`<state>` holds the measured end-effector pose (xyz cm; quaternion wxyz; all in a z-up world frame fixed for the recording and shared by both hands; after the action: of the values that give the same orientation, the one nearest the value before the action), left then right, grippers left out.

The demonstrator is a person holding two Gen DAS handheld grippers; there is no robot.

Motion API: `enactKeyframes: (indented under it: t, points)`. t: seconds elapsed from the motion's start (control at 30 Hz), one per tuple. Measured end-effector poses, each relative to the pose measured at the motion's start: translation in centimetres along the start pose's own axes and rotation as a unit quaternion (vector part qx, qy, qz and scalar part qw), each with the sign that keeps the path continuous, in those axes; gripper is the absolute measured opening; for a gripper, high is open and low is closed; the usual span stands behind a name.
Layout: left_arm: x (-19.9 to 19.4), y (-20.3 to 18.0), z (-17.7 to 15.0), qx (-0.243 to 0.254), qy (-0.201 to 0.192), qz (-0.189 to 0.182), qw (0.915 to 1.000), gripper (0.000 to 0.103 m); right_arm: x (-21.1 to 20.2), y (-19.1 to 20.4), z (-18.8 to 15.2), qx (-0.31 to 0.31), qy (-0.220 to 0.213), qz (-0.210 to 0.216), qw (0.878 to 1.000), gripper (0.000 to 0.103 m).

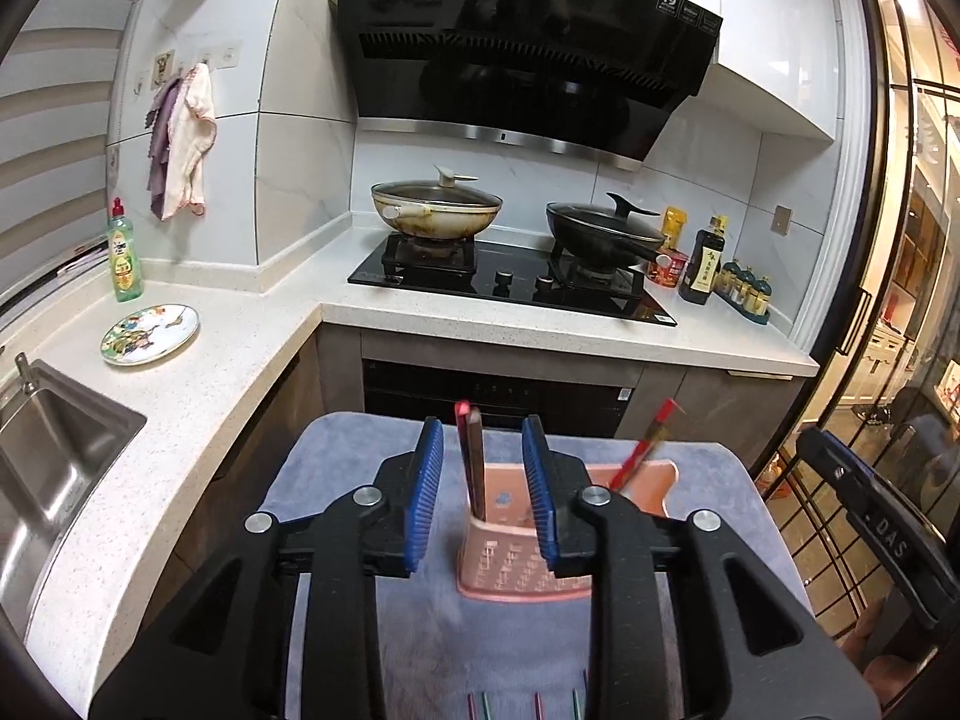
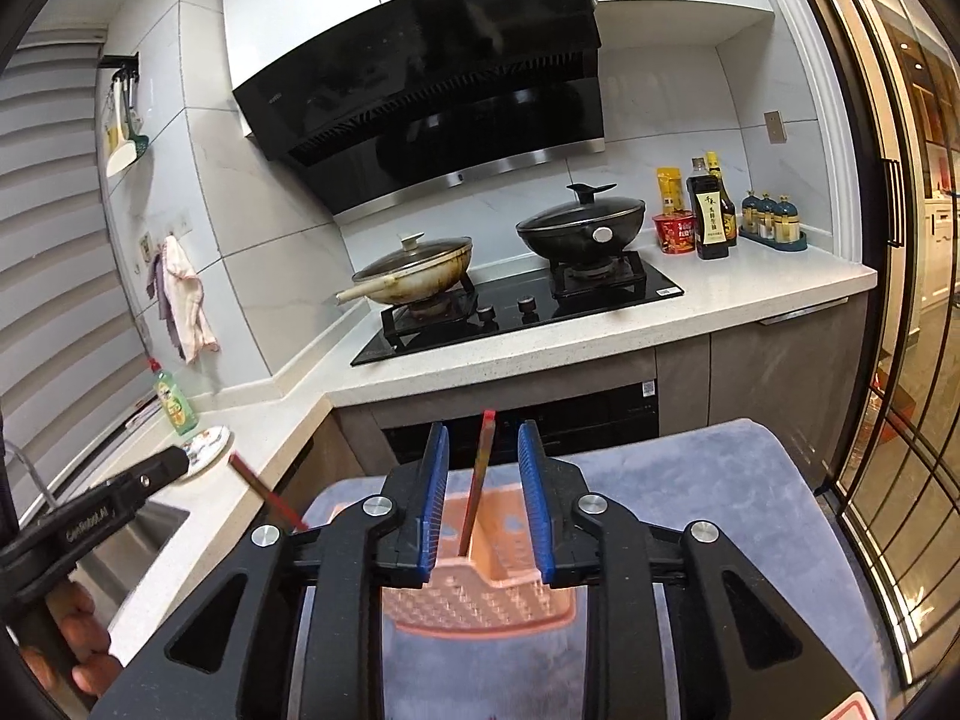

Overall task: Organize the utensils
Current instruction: 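Open both grippers to release the brown chopsticks in the basket, then move both open grippers back to the remaining chopsticks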

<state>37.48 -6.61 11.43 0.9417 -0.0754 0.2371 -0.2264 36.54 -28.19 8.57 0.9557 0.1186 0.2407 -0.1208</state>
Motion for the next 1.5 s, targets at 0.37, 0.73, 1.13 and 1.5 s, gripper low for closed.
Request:
enactKeyframes:
  t: [0.37,0.73,1.13,1.5]
  points:
    - [-5.9,0.3,-8.0,0.001,0.037,0.024,0.9990,0.035,-7.5,-2.4,-8.2,-0.041,0.036,-0.005,0.998,0.027]
    - [-10.5,1.3,-18.0,-0.023,0.084,0.047,0.9951,0.041,-12.8,-3.8,-19.9,-0.084,0.101,-0.016,0.991,0.027]
    - [-12.0,1.0,-26.7,-0.020,0.146,0.049,0.9879,0.047,-13.7,-4.6,-29.0,-0.097,0.166,-0.028,0.981,0.027]
    - [-12.0,0.8,-30.6,-0.029,0.175,0.043,0.9832,0.052,-12.3,-3.4,-32.0,-0.102,0.188,-0.033,0.976,0.027]
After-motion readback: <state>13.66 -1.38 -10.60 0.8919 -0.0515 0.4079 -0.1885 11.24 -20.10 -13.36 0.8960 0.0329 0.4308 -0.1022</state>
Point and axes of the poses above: each gripper's, at about its wrist camera, not at the fingertips, and x roughly the way its jaws point, y to its left, z to its top, the point moved 9 cm from there along x, roughly the way its jaws point, and after that the axes turned 15 degrees about -z, right-handed, at the moved point
